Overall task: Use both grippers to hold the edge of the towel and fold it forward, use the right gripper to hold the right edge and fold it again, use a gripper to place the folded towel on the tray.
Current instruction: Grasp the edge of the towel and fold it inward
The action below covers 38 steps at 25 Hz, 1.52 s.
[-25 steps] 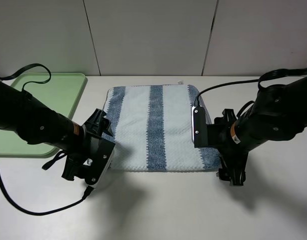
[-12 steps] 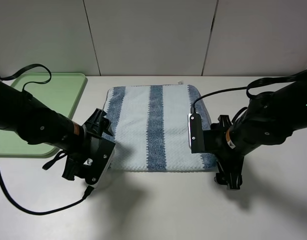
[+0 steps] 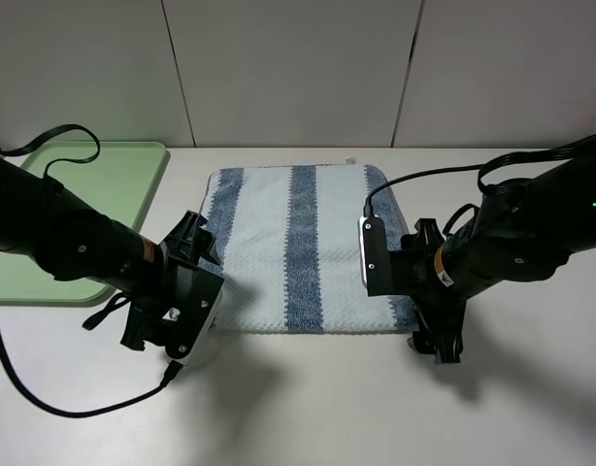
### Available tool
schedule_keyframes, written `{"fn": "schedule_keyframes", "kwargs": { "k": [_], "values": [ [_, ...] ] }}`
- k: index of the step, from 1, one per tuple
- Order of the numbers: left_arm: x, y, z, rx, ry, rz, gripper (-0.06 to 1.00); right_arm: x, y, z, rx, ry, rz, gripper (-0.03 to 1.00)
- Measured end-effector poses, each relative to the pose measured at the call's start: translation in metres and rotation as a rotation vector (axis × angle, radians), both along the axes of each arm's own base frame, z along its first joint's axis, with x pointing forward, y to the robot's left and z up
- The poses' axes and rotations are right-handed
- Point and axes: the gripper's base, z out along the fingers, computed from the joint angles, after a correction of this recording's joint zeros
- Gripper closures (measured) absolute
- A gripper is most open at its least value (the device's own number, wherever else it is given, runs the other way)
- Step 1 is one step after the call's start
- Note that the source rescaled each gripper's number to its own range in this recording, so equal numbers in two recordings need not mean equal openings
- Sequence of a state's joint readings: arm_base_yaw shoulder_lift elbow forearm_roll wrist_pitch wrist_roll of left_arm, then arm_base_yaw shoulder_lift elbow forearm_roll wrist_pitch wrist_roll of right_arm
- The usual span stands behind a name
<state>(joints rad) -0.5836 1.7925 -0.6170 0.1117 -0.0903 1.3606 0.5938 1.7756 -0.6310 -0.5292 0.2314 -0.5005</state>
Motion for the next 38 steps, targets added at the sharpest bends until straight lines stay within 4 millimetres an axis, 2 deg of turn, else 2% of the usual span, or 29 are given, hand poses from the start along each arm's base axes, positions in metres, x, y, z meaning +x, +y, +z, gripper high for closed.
{"fn": "schedule_keyframes", "kwargs": {
  "k": [4,9,16,20,31,34,35,38],
  "values": [
    [-0.0001,0.0001,-0.0006,0.002,0.003,0.0,0.17,0.0005,0.0007,-0.0003,-0.001,-0.007,0.026,-0.03],
    [-0.0023,0.0007,-0.0035,0.018,0.026,0.0,0.4,0.0007,0.0012,-0.0002,0.001,-0.01,0.036,-0.02],
    [-0.0046,0.0025,-0.0074,0.036,0.05,0.001,0.78,0.001,0.002,-0.0016,0.004,-0.011,0.044,0.18],
    [-0.0047,0.0025,-0.0078,0.037,0.051,0.001,0.91,0.0009,0.0019,-0.0034,0.0,-0.007,0.049,0.29],
    [-0.0047,0.0025,-0.0078,0.037,0.051,0.001,0.94,-0.0007,-0.0009,-0.0068,-0.033,0.016,0.044,0.75],
    [-0.0047,0.0025,-0.0078,0.037,0.051,0.001,0.94,-0.0007,-0.001,-0.0068,-0.034,0.017,0.044,0.93],
    [-0.0047,0.0025,-0.0078,0.036,0.052,0.003,0.94,-0.0008,-0.0011,-0.0068,-0.035,0.018,0.044,0.97],
    [-0.0047,0.0025,-0.0078,0.033,0.054,0.013,0.94,-0.001,-0.0013,-0.0069,-0.035,0.021,0.036,0.97]
  ]
}}
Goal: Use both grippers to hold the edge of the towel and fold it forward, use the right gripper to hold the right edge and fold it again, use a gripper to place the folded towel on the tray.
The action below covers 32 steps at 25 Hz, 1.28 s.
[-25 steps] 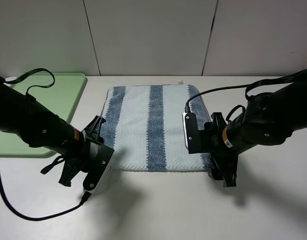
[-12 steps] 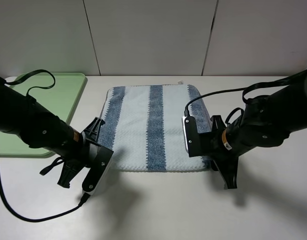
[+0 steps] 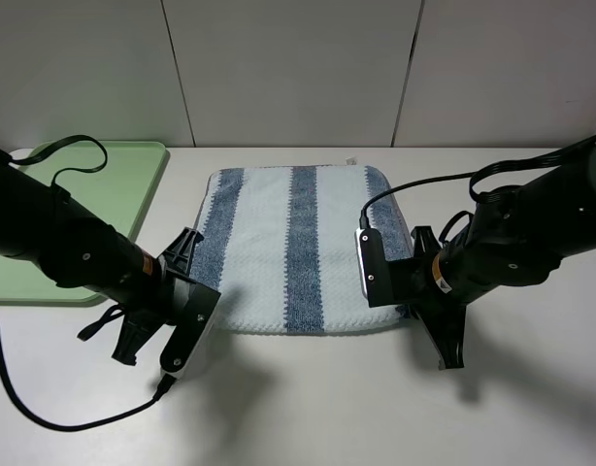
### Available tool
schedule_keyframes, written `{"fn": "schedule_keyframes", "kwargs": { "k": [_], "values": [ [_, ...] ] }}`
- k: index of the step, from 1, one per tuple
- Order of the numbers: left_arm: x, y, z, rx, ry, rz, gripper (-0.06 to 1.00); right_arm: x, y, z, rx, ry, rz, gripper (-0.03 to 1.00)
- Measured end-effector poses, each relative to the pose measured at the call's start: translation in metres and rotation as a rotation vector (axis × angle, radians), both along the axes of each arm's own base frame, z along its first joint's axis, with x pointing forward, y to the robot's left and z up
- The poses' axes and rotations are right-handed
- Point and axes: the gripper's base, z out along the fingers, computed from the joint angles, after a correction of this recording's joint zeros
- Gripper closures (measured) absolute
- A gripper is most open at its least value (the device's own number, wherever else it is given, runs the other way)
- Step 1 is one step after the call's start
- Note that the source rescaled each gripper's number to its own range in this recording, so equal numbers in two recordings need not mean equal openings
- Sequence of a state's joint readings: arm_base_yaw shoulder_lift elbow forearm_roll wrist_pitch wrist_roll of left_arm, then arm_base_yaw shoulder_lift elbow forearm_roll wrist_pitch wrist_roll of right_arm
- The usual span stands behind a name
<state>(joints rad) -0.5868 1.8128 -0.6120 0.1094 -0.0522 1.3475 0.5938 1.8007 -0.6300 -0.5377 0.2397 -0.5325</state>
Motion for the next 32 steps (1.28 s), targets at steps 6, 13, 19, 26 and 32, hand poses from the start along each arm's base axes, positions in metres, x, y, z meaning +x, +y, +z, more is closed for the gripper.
{"fn": "schedule_keyframes", "kwargs": {
  "k": [6,13,19,26,32],
  "values": [
    [0.0,0.0,0.0,-0.011,0.007,0.031,0.94,0.0,0.0,0.0,0.005,0.004,-0.013,0.97],
    [0.0,0.0,0.0,-0.012,0.007,0.033,0.94,-0.001,-0.001,0.0,-0.011,0.015,-0.022,0.97],
    [-0.001,0.001,0.0,-0.006,0.014,0.034,0.94,-0.002,-0.003,-0.001,-0.021,0.022,-0.028,0.97],
    [-0.002,0.002,0.021,-0.014,-0.009,0.037,0.94,-0.003,-0.004,0.012,-0.012,0.0,-0.05,0.97],
    [-0.007,0.006,0.042,-0.017,-0.025,0.042,0.94,-0.003,-0.006,0.031,0.012,-0.045,-0.066,0.97]
  ]
}}
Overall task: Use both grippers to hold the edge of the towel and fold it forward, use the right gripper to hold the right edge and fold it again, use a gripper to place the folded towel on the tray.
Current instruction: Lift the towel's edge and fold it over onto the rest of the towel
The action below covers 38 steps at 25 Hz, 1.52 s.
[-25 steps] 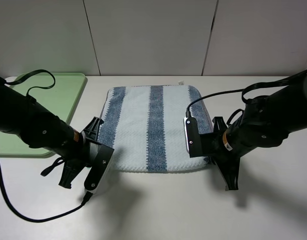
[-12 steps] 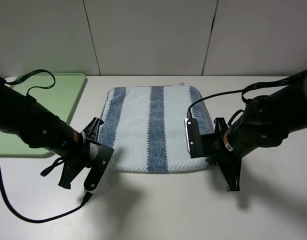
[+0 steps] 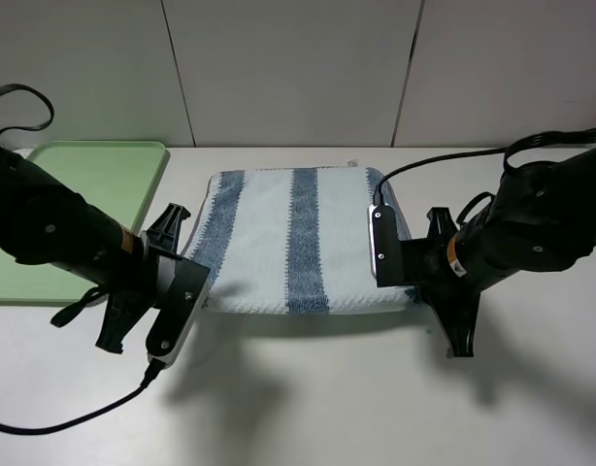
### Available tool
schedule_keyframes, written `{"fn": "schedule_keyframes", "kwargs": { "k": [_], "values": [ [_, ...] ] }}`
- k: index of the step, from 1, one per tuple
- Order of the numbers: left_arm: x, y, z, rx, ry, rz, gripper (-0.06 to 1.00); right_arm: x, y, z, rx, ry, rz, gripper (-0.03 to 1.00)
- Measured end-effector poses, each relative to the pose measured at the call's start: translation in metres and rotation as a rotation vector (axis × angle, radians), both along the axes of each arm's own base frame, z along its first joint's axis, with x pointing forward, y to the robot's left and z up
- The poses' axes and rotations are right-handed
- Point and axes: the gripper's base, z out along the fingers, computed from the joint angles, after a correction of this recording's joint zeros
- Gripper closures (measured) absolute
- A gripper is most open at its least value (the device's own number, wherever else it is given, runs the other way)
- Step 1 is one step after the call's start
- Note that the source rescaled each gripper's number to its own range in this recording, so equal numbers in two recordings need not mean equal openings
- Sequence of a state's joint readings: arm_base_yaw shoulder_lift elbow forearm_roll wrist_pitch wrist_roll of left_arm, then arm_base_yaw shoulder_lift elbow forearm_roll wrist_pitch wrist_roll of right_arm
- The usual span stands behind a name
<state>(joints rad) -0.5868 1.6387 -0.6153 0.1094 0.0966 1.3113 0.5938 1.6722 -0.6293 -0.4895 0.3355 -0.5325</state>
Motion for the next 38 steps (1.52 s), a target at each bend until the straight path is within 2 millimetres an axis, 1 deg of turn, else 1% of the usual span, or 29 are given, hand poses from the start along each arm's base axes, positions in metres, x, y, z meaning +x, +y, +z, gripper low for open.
{"fn": "schedule_keyframes", "kwargs": {
  "k": [5,9,14,17,28,38],
  "values": [
    [-0.004,0.003,0.012,0.002,-0.005,0.003,0.94,-0.004,-0.002,0.018,0.014,-0.032,-0.02,0.97],
    [-0.008,0.006,0.026,-0.011,-0.026,0.01,0.94,-0.013,0.001,0.03,0.0,-0.042,0.0,0.97],
    [-0.014,0.011,0.044,-0.02,-0.042,0.023,0.94,-0.026,0.008,0.04,-0.028,-0.04,0.041,0.97],
    [-0.018,0.014,0.052,-0.021,-0.046,0.028,0.94,-0.03,0.008,0.045,-0.017,-0.045,0.027,0.97],
    [-0.03,0.023,0.071,-0.028,-0.042,0.063,0.94,-0.041,-0.001,0.079,0.055,-0.114,-0.016,0.97],
    [-0.039,0.027,0.084,-0.049,-0.05,0.077,0.94,-0.053,-0.011,0.101,0.097,-0.151,-0.045,0.97]
  ]
}}
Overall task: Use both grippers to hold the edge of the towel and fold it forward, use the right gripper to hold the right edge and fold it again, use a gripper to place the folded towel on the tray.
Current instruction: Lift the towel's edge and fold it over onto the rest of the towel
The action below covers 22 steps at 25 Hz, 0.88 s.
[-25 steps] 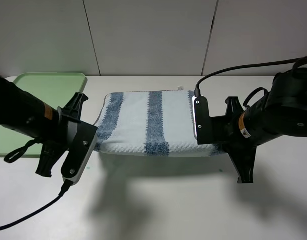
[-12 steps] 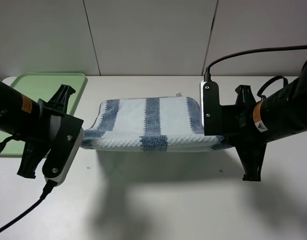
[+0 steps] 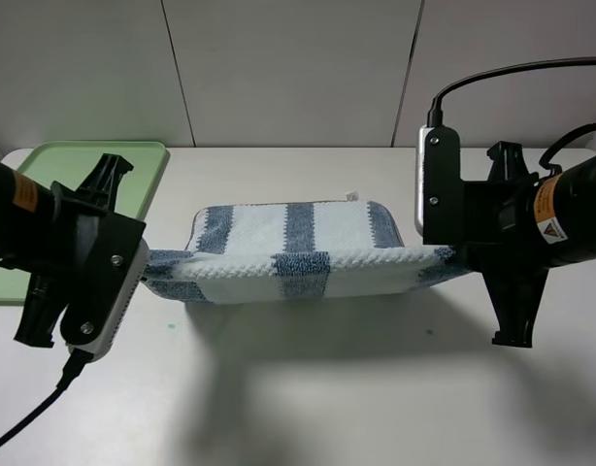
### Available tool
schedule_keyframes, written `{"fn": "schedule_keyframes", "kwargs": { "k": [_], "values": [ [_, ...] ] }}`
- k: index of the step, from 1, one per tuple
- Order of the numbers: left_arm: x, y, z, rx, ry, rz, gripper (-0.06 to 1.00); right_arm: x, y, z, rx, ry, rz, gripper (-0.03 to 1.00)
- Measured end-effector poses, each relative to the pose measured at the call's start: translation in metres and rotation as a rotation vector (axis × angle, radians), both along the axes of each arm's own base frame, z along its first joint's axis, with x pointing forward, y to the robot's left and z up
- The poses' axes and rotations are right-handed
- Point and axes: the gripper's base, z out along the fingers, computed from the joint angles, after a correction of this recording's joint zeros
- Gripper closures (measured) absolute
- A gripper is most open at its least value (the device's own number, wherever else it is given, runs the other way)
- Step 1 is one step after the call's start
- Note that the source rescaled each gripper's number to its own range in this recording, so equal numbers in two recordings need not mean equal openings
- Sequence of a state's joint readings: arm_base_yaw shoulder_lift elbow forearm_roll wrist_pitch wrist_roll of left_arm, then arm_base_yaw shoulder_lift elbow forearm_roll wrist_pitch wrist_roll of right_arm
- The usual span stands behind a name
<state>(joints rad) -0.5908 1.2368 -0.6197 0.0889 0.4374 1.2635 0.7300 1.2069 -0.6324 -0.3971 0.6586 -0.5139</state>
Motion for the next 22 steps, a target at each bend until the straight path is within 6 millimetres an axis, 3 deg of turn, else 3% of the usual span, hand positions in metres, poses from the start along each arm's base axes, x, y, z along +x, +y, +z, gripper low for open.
{"fn": "schedule_keyframes", "kwargs": {
  "k": [8,22],
  "values": [
    [-0.005,0.001,0.014,-0.021,-0.006,0.01,0.94,-0.008,-0.008,0.013,0.028,-0.027,-0.017,0.97],
    [0.0,-0.002,0.028,-0.042,-0.004,0.038,0.94,-0.011,-0.011,0.015,0.008,-0.018,-0.015,0.97]
  ]
}}
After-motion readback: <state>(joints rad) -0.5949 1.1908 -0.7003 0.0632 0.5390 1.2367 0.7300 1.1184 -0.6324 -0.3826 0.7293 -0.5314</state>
